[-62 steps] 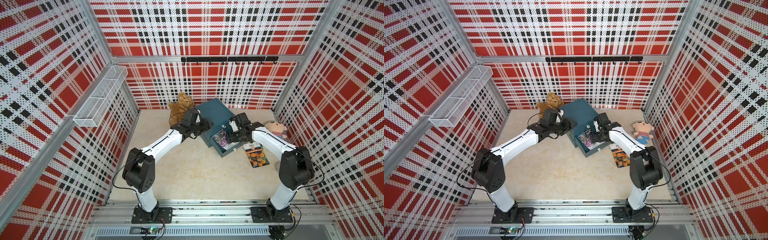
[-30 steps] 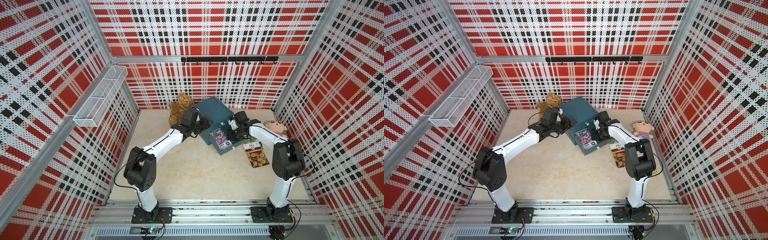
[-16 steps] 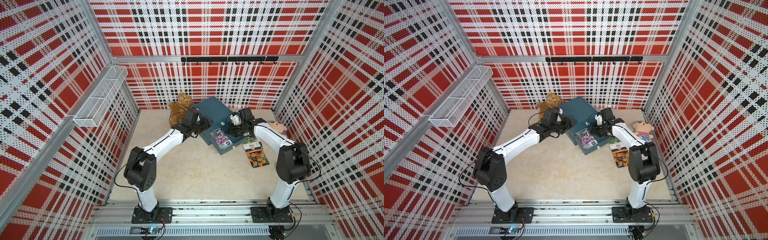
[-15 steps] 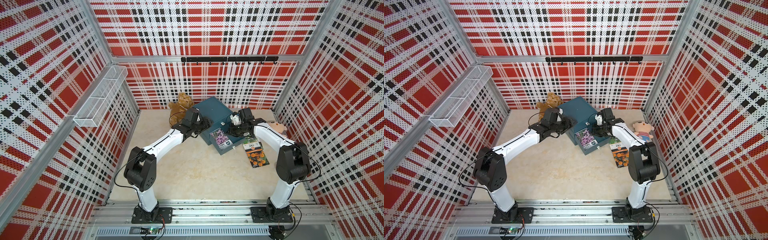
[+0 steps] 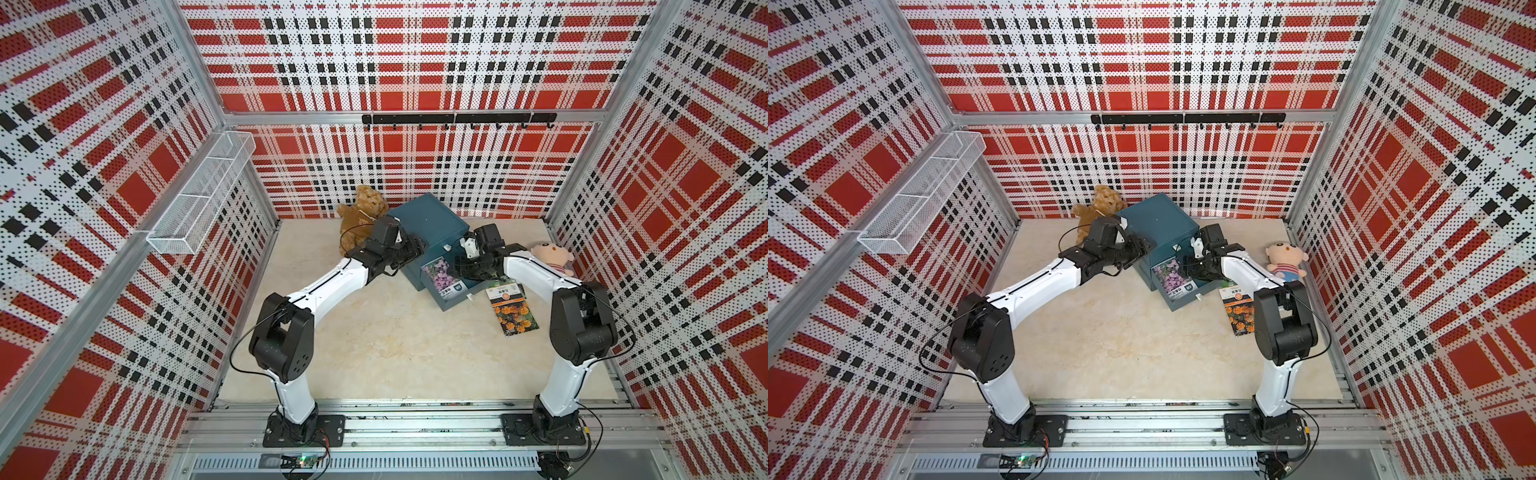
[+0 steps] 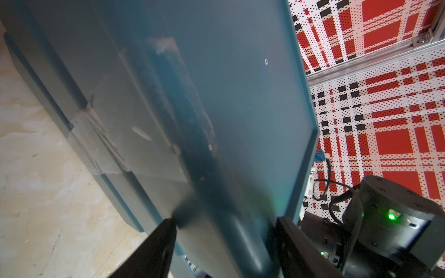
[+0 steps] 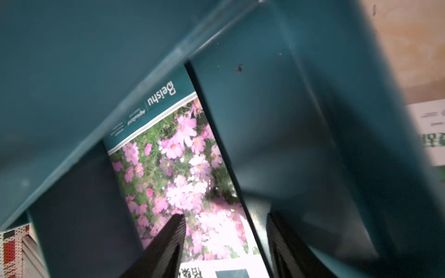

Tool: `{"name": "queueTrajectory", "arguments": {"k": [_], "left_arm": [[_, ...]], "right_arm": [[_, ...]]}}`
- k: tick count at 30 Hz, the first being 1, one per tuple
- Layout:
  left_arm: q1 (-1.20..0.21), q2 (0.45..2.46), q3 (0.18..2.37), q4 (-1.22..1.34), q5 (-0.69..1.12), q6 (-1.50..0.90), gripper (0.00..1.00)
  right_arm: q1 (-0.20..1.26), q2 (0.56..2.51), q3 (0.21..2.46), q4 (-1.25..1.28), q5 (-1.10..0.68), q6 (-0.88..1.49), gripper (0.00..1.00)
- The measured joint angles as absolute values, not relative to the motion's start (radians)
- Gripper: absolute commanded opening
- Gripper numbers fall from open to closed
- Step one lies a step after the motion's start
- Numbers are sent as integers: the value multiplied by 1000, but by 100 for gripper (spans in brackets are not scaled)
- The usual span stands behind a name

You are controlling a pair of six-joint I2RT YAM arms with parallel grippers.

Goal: Take the seed bags out of the drawer
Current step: Pick up the seed packet from the drawer.

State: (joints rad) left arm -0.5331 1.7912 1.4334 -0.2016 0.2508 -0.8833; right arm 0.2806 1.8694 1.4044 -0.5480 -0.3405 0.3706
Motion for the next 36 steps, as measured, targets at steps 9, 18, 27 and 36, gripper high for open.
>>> {"name": "queueTrajectory", "arguments": {"k": [9, 18, 27, 36], "left_arm": [[-532, 1805, 1449, -202, 242, -895, 70], [-529, 1807, 1449, -196, 223, -894, 70], [-529, 1807, 1449, -195, 219, -894, 69], [-529, 1808, 1446, -184, 221, -893, 69]], "right_arm": [[266, 1921, 1441, -520, -453, 372, 38], [256, 1921, 1415, -472, -583, 444, 19], [253, 1921, 1415, -458, -643, 517, 0], [244, 1871, 1409, -471, -651, 633, 0]]}}
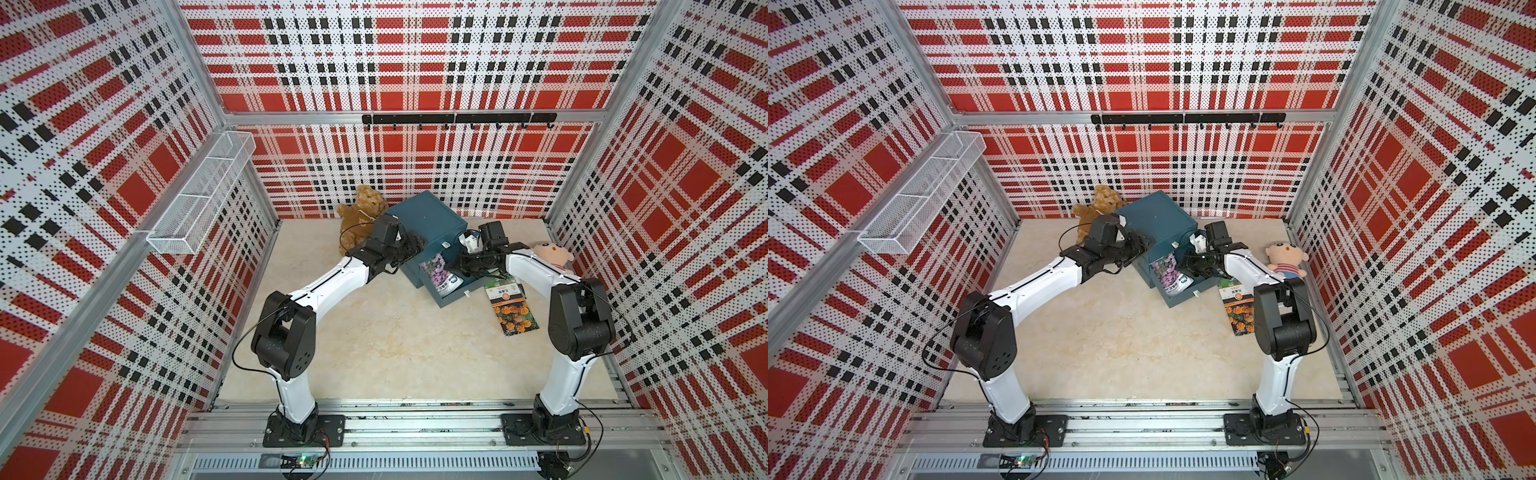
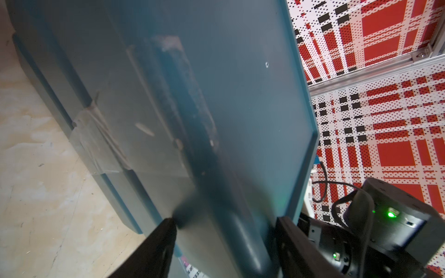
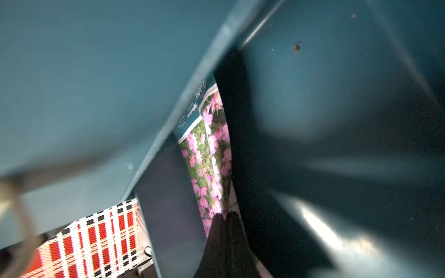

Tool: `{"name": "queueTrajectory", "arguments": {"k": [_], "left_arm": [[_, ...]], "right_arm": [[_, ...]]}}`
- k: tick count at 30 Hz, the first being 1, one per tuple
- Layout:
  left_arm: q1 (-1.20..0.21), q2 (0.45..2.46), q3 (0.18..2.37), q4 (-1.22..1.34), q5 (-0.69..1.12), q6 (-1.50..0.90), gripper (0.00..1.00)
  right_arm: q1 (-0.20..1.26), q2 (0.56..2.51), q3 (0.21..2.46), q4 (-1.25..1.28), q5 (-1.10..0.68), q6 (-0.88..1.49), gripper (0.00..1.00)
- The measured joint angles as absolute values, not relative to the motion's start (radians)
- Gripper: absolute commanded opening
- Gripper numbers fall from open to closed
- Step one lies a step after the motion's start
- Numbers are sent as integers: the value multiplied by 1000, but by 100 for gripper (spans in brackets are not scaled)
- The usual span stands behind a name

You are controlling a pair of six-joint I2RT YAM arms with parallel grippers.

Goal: Take the seed bags out of the drawer
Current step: Pick up the seed packet from the drawer.

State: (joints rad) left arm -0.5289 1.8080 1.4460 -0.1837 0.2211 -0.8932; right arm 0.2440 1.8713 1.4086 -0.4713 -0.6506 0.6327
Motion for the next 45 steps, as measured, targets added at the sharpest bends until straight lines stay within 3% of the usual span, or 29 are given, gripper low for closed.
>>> {"name": "queueTrajectory", "arguments": {"k": [17, 29, 35, 45], "left_arm": [[-529, 1805, 1423, -146, 223, -894, 69], [-529, 1798, 1402, -120, 223, -894, 69], [-529, 1798, 1401, -117, 223, -894, 69], [-527, 1798, 1400, -115, 229, -893, 69]], "right_arm": [[144, 1705, 1420, -703, -689, 643, 0], [17, 1497, 1398, -893, -655, 450, 0], [-150, 1390, 1353, -933, -467, 363, 0], [-175, 1460, 1151, -836, -160, 327, 0]]}}
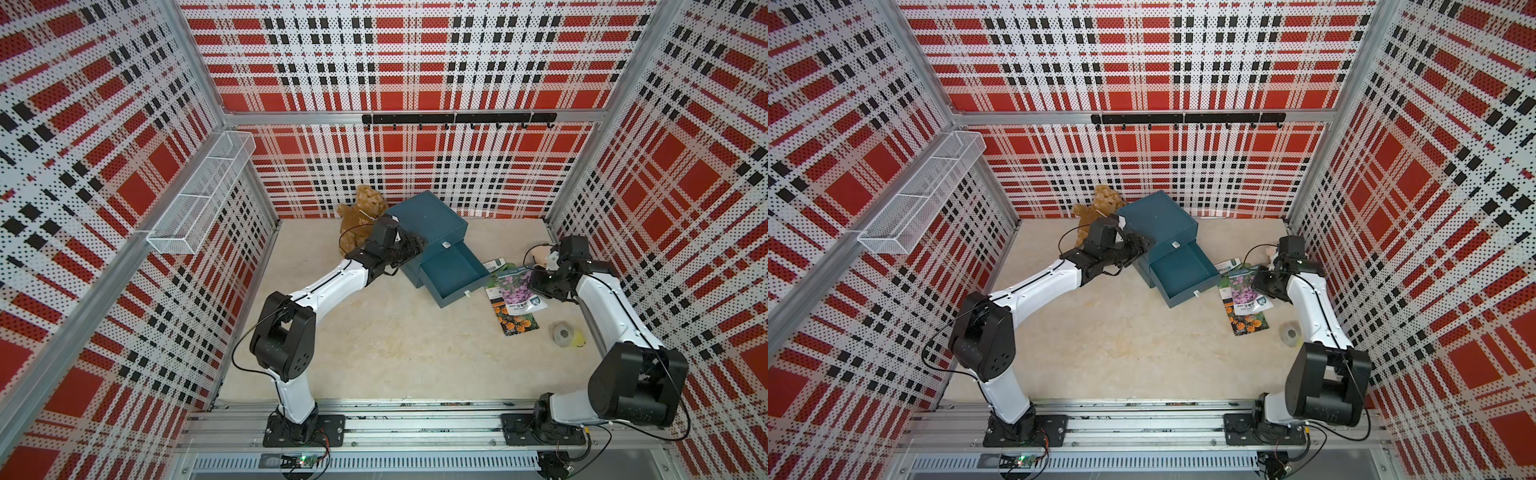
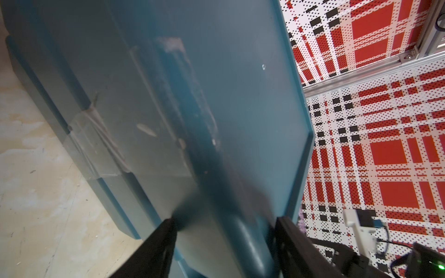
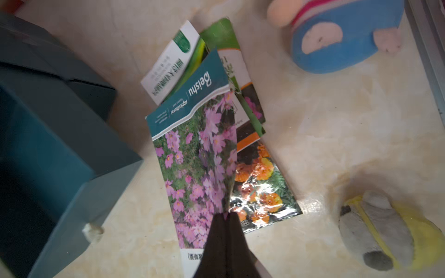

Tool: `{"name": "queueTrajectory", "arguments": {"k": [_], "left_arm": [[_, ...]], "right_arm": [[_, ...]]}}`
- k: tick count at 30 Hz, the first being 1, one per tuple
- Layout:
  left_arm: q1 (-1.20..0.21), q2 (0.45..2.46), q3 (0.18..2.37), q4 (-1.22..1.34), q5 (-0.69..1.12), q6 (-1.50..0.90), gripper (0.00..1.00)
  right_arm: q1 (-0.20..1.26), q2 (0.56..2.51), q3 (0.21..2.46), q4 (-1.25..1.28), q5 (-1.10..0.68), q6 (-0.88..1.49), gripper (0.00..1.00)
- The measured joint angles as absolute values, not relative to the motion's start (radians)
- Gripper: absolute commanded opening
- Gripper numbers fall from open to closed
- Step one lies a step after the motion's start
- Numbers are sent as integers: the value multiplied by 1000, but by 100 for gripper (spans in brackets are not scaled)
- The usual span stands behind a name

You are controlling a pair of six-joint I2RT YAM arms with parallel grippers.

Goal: Take the seed bags out of the drawer
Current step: Place the seed packet at the center of the board.

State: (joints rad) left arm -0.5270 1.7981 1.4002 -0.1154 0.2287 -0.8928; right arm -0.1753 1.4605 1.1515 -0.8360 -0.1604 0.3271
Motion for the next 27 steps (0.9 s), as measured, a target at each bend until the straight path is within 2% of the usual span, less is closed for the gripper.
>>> {"name": "queueTrajectory", "arguments": {"k": [11, 19, 27], "left_arm": [[-526, 1798, 1400, -116, 235, -890, 69], [-524, 1798, 1400, -116, 239, -889, 69], [-524, 1798, 1399, -115, 241, -889, 69]], "right_arm": [[-175, 1613, 1086, -771, -136, 307, 0], [-175, 1605, 1087, -764, -134, 304, 0], [-175, 1507, 1087, -763, -133, 304, 0]]}}
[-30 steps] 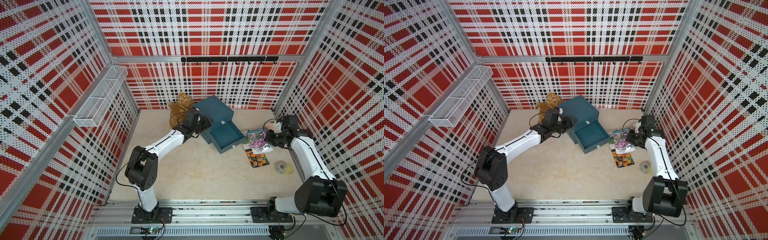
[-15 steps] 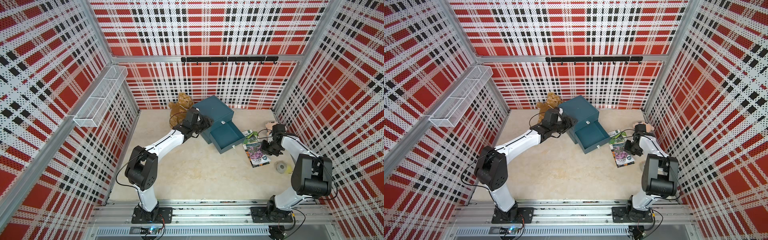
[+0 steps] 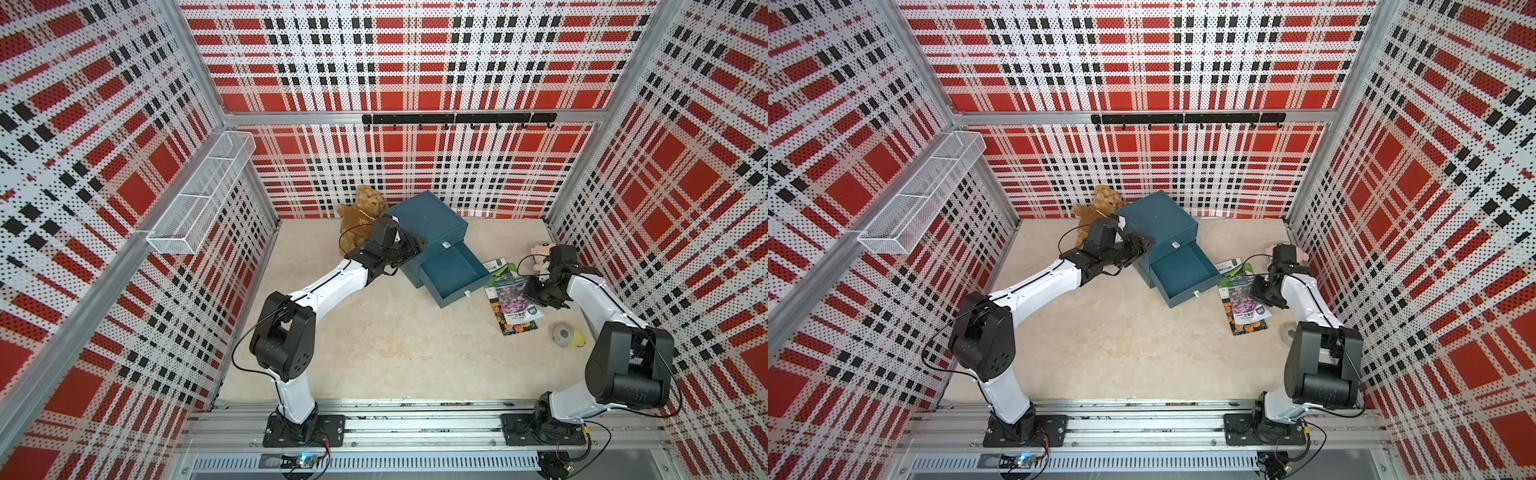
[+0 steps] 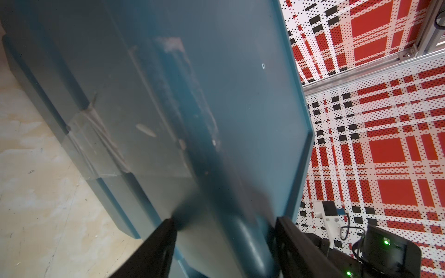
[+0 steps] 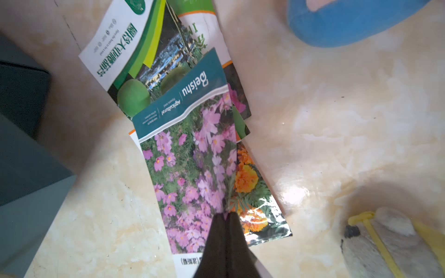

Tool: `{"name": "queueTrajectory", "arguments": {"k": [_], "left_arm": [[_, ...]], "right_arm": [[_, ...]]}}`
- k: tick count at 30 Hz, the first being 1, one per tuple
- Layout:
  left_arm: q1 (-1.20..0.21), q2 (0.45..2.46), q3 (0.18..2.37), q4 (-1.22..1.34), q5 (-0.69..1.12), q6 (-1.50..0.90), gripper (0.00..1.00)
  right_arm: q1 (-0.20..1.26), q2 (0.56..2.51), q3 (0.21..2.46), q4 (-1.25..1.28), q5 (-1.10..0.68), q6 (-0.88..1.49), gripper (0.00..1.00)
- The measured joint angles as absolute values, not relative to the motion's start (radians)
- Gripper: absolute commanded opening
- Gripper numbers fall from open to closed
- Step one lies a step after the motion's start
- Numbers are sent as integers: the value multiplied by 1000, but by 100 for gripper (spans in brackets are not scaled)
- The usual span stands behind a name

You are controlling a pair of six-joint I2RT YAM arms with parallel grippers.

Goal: Take the seed bags out of the drawer
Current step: Place the seed packet at the center of the board.

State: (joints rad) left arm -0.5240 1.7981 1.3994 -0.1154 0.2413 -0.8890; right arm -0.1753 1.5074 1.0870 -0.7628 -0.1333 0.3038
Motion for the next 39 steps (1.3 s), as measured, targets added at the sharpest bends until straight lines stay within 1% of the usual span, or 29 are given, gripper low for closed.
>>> {"name": "queueTrajectory", "arguments": {"k": [22, 23, 24, 27, 28, 29, 31, 32, 39], "left_arm": [[-523, 1795, 1394, -111, 247, -881, 70], [-523, 1792, 1393, -112, 247, -881, 70], [-522, 1791, 1391, -112, 247, -879, 70], [-521, 1785, 1390, -120, 250, -872, 71], [-520, 1781, 1390, -126, 250, -869, 71], [-518, 1777, 1390, -135, 250, -865, 72], [-512, 1766, 1390, -157, 249, -859, 73], [-509, 1760, 1390, -167, 249, -857, 73], [-489, 1732, 1390, -221, 264, -833, 73]], "right_arm": [[-175, 1445, 1087, -759, -133, 304, 0], [-175, 1443, 1087, -759, -135, 309, 18], [-175, 1440, 1087, -759, -144, 311, 0], [-175, 1427, 1087, -759, -173, 353, 0], [-175, 1422, 1087, -759, -179, 362, 26], [-175, 1416, 1087, -759, -184, 371, 62], [-175, 1402, 1088, -758, -189, 388, 97], [-175, 1394, 1089, -759, -191, 392, 100], [-175, 1374, 1148, -764, -189, 406, 100]]}}
